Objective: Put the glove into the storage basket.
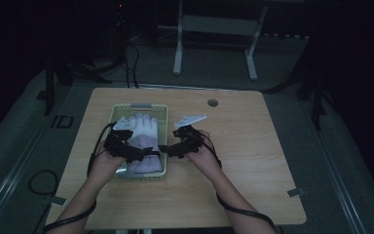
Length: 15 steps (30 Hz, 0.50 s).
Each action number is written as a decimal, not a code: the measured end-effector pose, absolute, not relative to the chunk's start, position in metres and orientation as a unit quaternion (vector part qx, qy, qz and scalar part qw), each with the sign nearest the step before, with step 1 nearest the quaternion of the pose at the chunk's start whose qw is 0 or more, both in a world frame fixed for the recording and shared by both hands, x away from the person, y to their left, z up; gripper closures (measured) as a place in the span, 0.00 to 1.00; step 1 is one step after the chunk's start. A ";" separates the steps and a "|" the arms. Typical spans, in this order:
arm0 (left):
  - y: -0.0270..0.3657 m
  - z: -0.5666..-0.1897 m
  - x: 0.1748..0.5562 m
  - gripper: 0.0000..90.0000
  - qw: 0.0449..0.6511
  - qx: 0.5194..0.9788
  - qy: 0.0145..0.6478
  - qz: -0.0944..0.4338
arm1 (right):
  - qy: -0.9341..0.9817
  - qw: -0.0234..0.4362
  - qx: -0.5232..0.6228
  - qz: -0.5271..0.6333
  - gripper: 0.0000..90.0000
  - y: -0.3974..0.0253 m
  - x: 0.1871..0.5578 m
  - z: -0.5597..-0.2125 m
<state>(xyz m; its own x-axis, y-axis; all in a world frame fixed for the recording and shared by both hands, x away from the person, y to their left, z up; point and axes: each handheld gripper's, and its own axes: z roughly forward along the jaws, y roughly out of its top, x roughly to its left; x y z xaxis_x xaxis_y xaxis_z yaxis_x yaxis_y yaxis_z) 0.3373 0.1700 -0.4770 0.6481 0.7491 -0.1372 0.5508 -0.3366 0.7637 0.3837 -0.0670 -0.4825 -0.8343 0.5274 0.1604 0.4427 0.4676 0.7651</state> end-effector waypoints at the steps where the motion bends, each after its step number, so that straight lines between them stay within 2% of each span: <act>1: 0.165 -0.477 0.335 0.00 0.421 0.808 0.397 0.113 | 0.854 0.048 0.285 0.432 0.16 -0.070 0.383 -0.482; 15: 0.100 -0.472 0.308 0.00 0.489 0.811 0.316 0.060 | 0.851 0.057 0.290 0.434 0.16 -0.120 0.374 -0.484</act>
<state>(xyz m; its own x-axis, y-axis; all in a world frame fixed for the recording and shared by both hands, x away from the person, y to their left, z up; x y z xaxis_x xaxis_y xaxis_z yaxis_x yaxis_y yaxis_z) 0.3084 0.1001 -0.4718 0.7936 0.5706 -0.2111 0.4529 -0.3223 0.8313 0.3736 -0.1203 -0.4838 -0.8255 0.5425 0.1554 0.4440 0.4544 0.7723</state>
